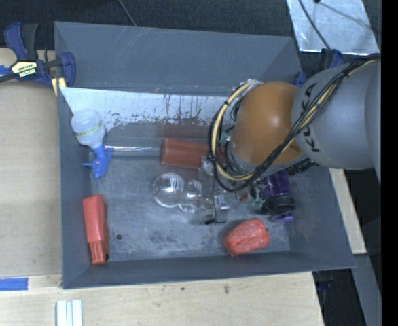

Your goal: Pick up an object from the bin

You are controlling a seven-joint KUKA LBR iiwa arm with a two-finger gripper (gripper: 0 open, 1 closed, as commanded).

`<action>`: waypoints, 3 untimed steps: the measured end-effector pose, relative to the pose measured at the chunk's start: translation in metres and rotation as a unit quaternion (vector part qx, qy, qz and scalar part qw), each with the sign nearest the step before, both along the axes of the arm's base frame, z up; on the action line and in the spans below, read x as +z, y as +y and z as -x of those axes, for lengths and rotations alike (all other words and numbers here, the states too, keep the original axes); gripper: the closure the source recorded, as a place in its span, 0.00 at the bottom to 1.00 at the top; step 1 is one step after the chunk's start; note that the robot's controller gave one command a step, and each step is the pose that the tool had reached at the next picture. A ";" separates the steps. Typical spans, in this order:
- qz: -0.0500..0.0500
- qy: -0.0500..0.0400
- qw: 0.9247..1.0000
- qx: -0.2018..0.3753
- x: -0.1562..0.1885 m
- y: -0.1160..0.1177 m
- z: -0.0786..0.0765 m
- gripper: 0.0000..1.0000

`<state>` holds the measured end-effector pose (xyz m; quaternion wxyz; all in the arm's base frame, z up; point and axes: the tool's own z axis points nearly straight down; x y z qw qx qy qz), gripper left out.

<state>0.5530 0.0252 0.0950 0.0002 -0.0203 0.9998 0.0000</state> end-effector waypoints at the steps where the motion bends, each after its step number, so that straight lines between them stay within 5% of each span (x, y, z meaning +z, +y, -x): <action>1: 0.000 -0.001 1.000 0.006 -0.006 -0.002 -0.004 0.00; 2: -0.001 0.004 0.986 0.168 -0.024 -0.007 -0.049 1.00; 3: -0.001 0.004 0.986 0.168 -0.024 -0.007 -0.049 1.00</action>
Offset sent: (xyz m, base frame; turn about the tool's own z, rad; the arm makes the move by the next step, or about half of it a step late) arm 0.0498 -0.0074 -0.0250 -0.3372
